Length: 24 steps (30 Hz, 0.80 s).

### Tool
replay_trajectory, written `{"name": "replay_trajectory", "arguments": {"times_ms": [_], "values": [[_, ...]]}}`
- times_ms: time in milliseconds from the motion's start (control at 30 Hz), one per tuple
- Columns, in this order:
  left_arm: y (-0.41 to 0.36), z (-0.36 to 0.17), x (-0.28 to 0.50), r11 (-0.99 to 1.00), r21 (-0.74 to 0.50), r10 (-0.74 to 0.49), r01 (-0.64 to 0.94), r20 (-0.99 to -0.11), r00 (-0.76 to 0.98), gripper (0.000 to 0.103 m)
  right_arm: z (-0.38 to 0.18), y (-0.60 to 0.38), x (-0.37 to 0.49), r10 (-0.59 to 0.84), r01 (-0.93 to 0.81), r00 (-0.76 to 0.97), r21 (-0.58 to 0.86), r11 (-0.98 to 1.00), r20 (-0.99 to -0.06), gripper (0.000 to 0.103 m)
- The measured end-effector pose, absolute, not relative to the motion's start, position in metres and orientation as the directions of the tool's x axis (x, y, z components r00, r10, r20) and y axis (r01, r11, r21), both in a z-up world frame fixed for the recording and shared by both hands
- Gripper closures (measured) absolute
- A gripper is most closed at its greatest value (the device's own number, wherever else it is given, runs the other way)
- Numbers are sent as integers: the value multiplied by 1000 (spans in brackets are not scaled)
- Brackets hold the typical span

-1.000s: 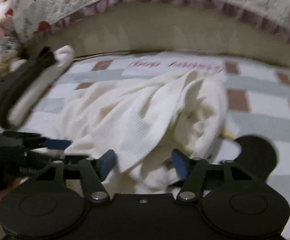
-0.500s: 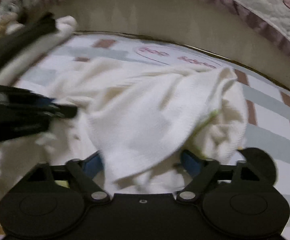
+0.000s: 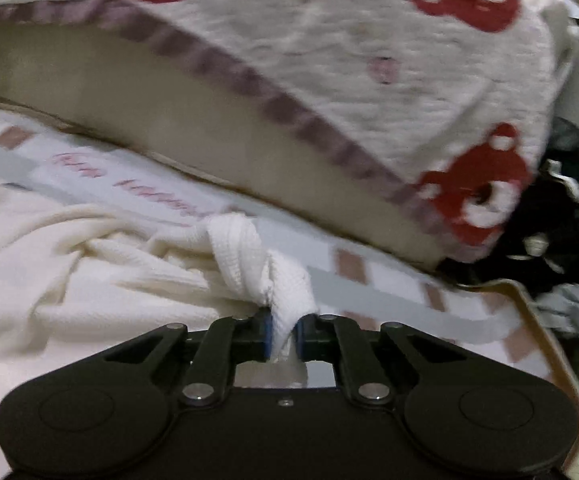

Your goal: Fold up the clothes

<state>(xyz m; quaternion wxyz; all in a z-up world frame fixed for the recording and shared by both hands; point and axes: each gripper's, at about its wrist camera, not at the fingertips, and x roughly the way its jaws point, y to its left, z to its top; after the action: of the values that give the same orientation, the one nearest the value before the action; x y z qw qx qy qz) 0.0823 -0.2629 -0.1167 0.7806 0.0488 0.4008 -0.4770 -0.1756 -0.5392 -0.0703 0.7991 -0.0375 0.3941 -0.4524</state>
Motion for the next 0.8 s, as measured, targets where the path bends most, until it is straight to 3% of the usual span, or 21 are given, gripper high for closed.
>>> {"name": "replay_trajectory", "arguments": {"times_ms": [33, 100, 167, 300, 333, 400, 433, 467, 600, 800], "values": [[-266, -116, 72, 497, -298, -713, 815, -676, 187, 57, -68, -545, -181, -761, 715, 271, -406, 569, -589, 93], [-275, -117, 47, 401, -251, -707, 881, -696, 123, 51, -64, -557, -188, -774, 745, 258, -391, 540, -578, 93], [-287, -124, 27, 333, -203, -675, 921, -733, 83, 35, -64, -561, -192, -784, 756, 243, -395, 522, -572, 93], [-309, -150, -10, 239, -28, -576, 971, -808, 119, 30, -64, -572, -201, -804, 777, 210, -405, 483, -556, 93], [-311, -155, -14, 230, 22, -560, 973, -815, 151, 33, -64, -573, -204, -807, 786, 200, -401, 471, -556, 93], [-313, -161, -18, 228, 99, -544, 969, -812, 211, 66, -61, -577, -211, -814, 802, 189, -392, 451, -549, 93], [-313, -162, -19, 236, 126, -544, 964, -805, 238, 90, -59, -579, -212, -819, 806, 188, -391, 444, -542, 93], [-313, -157, -14, 266, 136, -559, 954, -785, 268, 95, -56, -580, -214, -824, 810, 187, -391, 437, -535, 93], [-299, -117, 17, 439, 210, -625, 874, -628, 465, 96, -37, -584, -212, -834, 824, 221, -361, 437, -505, 94], [-271, -33, 85, 703, 171, -582, 691, -420, 696, 97, -11, -576, -181, -720, 747, 456, -216, 629, -523, 93]]}}
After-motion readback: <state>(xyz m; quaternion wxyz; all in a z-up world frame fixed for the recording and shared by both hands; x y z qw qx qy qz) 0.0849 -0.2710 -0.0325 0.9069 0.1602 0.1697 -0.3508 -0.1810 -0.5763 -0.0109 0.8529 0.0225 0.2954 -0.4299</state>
